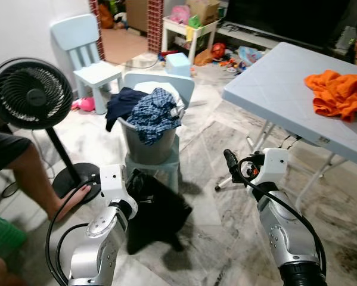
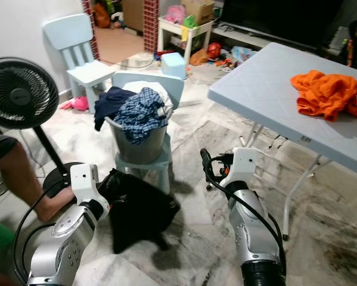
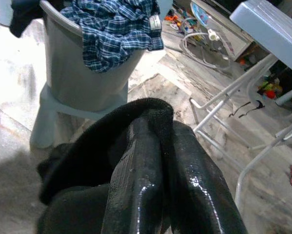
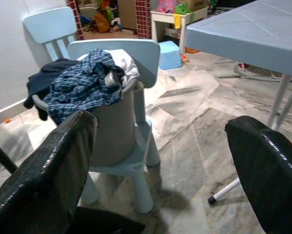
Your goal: Hang hanger
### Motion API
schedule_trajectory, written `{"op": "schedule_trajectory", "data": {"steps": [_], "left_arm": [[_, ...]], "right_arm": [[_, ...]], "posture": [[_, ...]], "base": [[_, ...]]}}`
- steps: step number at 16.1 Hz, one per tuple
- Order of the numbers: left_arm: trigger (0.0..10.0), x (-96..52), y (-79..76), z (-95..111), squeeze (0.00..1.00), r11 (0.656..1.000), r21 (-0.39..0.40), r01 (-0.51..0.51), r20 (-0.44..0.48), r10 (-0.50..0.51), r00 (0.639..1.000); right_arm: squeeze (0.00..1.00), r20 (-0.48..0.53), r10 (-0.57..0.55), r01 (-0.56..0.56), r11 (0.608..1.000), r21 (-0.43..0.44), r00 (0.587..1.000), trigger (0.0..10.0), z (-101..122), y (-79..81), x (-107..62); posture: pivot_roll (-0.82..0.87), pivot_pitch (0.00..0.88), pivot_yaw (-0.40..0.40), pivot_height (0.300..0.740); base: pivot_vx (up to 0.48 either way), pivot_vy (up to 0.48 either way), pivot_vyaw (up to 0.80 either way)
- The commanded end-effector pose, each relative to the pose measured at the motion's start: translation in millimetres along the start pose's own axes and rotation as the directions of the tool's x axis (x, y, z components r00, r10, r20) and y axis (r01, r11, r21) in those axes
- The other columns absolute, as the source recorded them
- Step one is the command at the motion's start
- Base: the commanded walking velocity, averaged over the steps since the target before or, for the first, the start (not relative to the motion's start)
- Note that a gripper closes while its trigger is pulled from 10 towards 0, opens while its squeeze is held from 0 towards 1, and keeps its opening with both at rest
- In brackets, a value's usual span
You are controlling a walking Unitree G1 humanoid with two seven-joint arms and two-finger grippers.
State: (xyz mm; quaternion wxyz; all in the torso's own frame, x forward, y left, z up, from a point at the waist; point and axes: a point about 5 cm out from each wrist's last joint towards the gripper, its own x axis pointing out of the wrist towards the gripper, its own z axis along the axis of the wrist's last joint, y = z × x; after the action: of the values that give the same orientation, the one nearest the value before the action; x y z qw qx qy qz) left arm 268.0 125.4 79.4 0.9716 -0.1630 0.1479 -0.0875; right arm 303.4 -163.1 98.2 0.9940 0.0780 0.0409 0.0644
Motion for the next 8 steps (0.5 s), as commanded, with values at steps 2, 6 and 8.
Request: {"op": "schedule_trajectory", "data": {"steps": [2,6,8], "left_arm": [[10.0,0.8,-5.7,4.8,0.0,1.0,-0.007,0.02,0.03,-0.02,0.999],[10.0,-0.4,-6.6,2.6,0.0,1.0,-0.007,0.022,0.021,-0.022,1.0],[10.0,-0.5,-6.2,2.3,0.0,1.0,-0.007,0.022,0.018,-0.022,1.0]], "right_arm": [[0.0,0.007,-0.003,0.003,1.0,-0.008,1.0,10.0,2.7,-2.8,1.3],[0.0,0.004,-0.003,0.003,1.0,-0.008,1.0,10.0,1.7,-2.5,0.3],[0.0,0.002,-0.003,0.003,1.0,-0.008,1.0,10.0,0.8,-2.2,0.2]], "posture": [[-0.07,0.0,-0.078,0.74],[-0.07,0.0,-0.077,0.74],[-0.07,0.0,-0.077,0.74]], "base": [[0.259,0.0,-0.8],[0.259,0.0,-0.8],[0.264,0.0,-0.8]]}}
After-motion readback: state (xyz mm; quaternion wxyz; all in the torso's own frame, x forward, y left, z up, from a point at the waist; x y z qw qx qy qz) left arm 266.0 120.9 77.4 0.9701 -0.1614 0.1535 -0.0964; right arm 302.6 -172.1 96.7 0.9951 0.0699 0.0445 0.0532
